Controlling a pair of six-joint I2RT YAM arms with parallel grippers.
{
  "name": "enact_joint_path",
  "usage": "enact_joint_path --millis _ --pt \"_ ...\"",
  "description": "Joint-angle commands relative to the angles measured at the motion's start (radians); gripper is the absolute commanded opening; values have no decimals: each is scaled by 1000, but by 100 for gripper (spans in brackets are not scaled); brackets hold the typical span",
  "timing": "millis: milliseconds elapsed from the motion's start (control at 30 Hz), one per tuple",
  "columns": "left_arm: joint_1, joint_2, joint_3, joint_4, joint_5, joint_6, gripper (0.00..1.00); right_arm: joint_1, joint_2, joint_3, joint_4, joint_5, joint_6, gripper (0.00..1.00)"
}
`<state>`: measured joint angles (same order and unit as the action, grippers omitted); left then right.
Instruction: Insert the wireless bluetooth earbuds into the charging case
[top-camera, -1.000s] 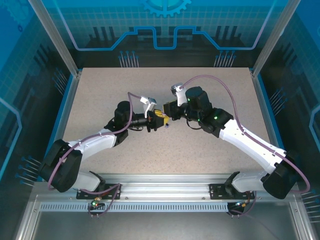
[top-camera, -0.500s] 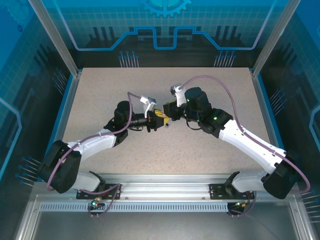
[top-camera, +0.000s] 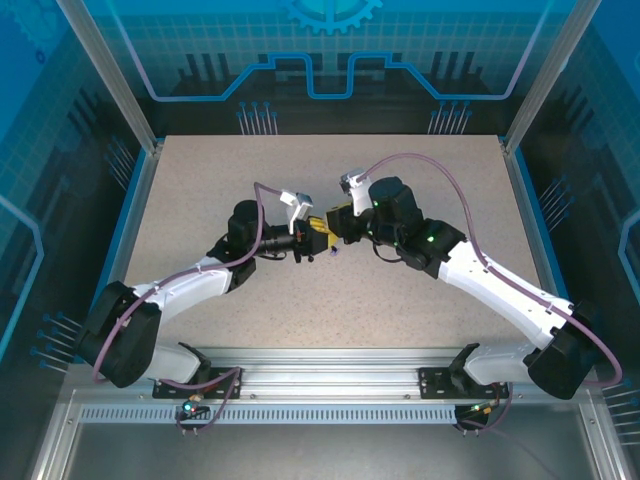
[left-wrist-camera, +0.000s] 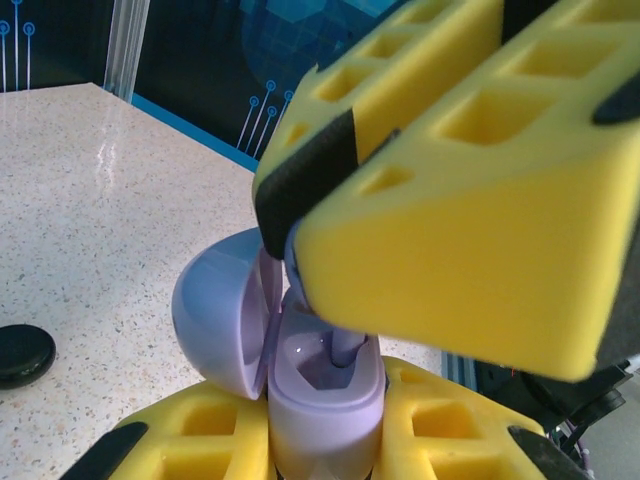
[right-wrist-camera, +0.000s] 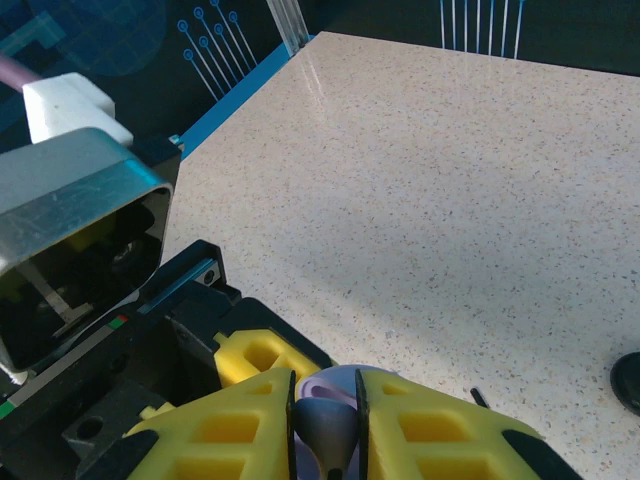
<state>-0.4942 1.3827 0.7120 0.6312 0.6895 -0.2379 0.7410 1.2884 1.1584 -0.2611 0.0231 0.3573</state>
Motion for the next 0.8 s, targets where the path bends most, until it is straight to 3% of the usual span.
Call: enact_joint_path --millis 0,467,767 --pt "-6 -6 36 7 19 -17 5 16 -15 -8 8 9 -17 21" --pt "-7 -10 35 7 -7 -18 5 24 -15 -3 -6 0 -29 25" --pt "-7 -15 37 1 -2 -11 5 24 -25 3 -13 -2 -28 38"
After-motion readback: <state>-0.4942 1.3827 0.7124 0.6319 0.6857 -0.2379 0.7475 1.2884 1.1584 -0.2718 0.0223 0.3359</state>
